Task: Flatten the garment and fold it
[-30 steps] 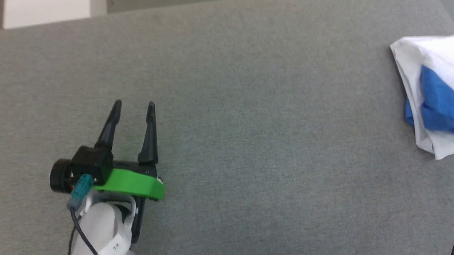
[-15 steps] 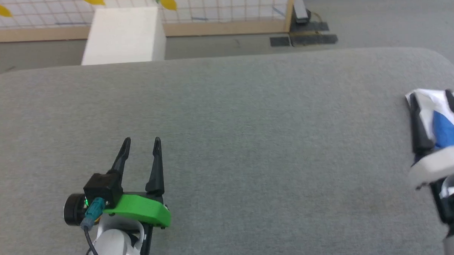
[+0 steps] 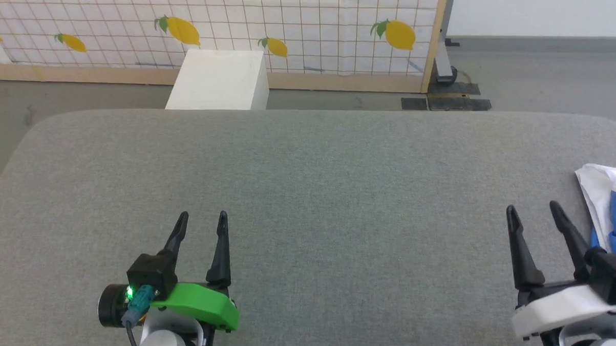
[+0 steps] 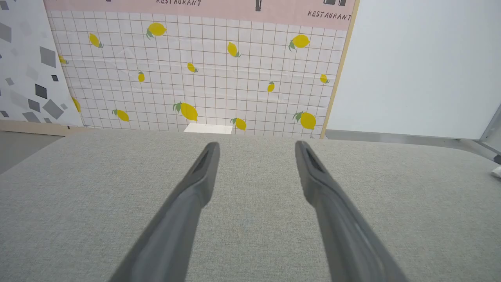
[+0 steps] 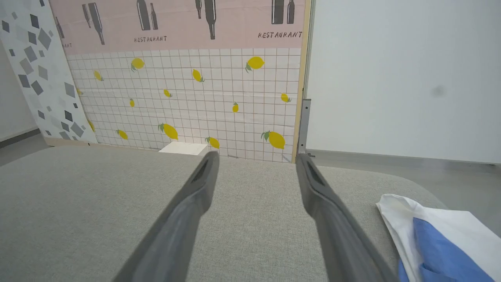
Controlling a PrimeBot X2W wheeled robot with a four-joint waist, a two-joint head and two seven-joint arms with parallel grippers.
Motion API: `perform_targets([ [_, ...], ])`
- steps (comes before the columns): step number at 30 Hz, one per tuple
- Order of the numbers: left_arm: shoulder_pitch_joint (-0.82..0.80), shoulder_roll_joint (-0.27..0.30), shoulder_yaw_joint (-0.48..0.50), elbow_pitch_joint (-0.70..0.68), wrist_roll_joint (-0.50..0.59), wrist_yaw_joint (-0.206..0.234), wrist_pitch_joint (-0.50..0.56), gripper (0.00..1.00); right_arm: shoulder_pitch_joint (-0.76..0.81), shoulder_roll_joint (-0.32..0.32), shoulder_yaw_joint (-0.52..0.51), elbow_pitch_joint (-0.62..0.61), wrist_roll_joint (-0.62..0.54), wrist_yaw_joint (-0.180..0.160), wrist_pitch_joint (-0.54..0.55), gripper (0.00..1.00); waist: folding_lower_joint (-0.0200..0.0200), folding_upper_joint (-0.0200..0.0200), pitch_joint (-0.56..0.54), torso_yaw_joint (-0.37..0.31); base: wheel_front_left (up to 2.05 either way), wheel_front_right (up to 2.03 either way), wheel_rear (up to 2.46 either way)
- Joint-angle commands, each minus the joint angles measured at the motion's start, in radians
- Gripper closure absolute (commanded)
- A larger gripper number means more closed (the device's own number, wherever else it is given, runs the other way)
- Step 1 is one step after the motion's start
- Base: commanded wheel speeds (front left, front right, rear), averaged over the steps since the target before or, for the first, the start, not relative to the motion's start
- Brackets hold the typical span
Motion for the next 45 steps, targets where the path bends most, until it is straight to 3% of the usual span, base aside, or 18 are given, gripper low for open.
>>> perform_targets([
  [1,0.015,-0.005,-0.004,0.005,-0.011,0.004,-0.004,0.00,0.018,0.002,0.007,-0.003,0.020,-0.002,-0.011,0.00,0.0001,0.0000,-0.008,0.006,0.00,0.00,0.00],
  [25,0.028,-0.009,-0.016,0.029,-0.035,0.008,-0.004,0.00,0.061,0.003,0.020,0.026,0.079,-0.002,-0.023,0.00,0.0001,0.0000,-0.012,0.025,0.00,0.00,0.00],
  [26,0.018,-0.004,-0.019,0.027,-0.025,0.003,0.000,1.00,0.055,0.001,0.020,0.024,0.071,0.000,-0.017,1.00,0.0001,0.0000,-0.012,0.026,0.00,0.00,0.00],
  [45,0.023,-0.004,-0.017,0.014,-0.017,0.007,0.013,1.00,0.049,0.001,0.023,0.026,0.064,0.000,-0.011,1.00,0.0001,0.0000,-0.011,0.021,0.00,0.00,0.00],
])
